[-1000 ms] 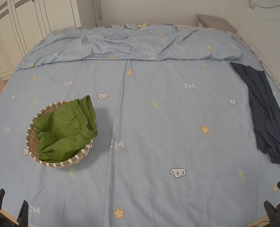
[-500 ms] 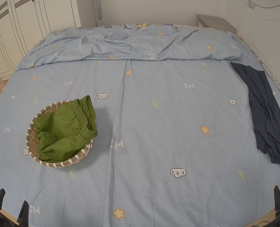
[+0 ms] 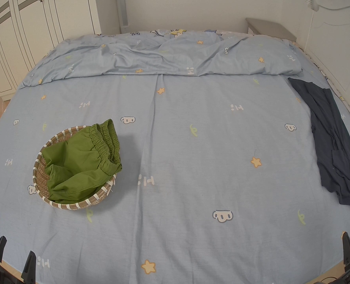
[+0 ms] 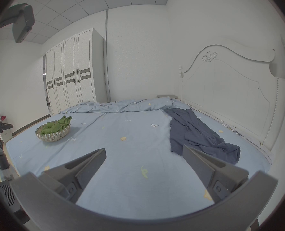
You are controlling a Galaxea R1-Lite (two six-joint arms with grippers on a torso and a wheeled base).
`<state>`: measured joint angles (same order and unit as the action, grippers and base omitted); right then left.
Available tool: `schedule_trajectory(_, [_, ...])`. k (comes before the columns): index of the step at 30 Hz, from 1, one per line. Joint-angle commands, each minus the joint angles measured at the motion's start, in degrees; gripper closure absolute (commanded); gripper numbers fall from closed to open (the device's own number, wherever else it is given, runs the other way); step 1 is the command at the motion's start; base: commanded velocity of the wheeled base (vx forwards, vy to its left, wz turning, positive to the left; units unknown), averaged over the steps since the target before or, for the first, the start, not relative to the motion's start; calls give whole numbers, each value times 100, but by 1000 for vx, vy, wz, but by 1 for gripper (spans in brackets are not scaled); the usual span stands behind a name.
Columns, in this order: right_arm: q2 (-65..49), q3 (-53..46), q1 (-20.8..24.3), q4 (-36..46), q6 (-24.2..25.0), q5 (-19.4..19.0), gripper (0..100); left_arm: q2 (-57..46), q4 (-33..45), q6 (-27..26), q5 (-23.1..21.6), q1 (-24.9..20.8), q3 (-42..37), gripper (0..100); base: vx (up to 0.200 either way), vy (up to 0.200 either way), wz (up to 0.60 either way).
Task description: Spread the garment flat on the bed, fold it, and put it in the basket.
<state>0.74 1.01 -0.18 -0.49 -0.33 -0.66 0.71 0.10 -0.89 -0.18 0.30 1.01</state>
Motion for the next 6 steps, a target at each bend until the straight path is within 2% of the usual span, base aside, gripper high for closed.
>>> schedule_trajectory(1, [-22,-101,-8,-13,7,4,0,-71,-1,1,1,5,-92,0,0,0,0])
schedule_trajectory(6, [-13,-101,-17,-13,7,13,0,-71,-1,1,1,5,-92,0,0,0,0])
